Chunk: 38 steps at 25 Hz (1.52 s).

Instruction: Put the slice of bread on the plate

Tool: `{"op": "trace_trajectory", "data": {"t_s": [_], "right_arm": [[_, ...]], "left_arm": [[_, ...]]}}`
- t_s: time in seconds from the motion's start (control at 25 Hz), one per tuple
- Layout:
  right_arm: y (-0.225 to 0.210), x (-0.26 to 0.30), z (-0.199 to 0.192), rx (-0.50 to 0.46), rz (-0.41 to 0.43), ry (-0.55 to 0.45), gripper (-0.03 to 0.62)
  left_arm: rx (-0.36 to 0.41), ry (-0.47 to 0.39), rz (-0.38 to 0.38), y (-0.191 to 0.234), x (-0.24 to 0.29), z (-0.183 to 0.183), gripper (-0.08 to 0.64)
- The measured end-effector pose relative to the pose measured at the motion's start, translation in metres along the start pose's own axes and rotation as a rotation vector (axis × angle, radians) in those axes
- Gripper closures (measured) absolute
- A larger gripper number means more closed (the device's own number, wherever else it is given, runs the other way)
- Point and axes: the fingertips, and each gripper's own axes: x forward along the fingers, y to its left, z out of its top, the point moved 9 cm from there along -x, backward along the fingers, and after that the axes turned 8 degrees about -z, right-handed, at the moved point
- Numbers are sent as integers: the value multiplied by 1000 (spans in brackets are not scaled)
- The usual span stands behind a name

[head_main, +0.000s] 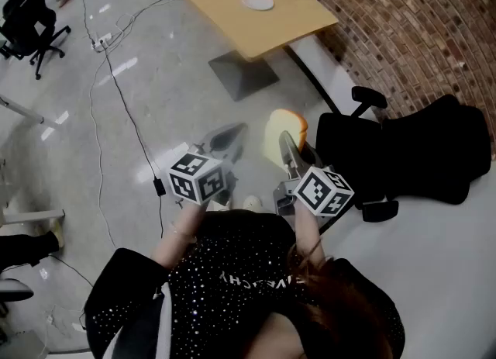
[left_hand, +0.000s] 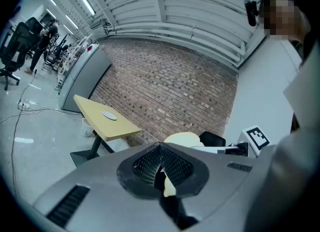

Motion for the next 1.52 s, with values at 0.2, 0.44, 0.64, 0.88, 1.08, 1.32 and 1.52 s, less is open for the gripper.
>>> {"op": "trace_trajectory", "data": {"t_s": [0.2,0.44,0.64,0.88,1.08,1.32,1.52], "right_arm": [[6,0,-11,30,-17,2,494],[12,1,-19,32,-22,12,494],[12,7,-16,33,-20,12,494],[8,30,-4,27,-18,26,494],[-1,59,23,16,-9,24,494],[-15,102,52,17,8,32,494],[-33,135,76,25,6,35,494]], "left_arm": [[-8,11,-8,5,-12,-1,551],[-20,17,1,13,-20,-1,551],[-19,16,4,17,-17,0,551],[-38,12,26,35,-7,5,551],[-28,-4,43,52,19,23,551],[-32,-19,66,81,54,44,551],[-37,-7,71,100,89,56,551]]}}
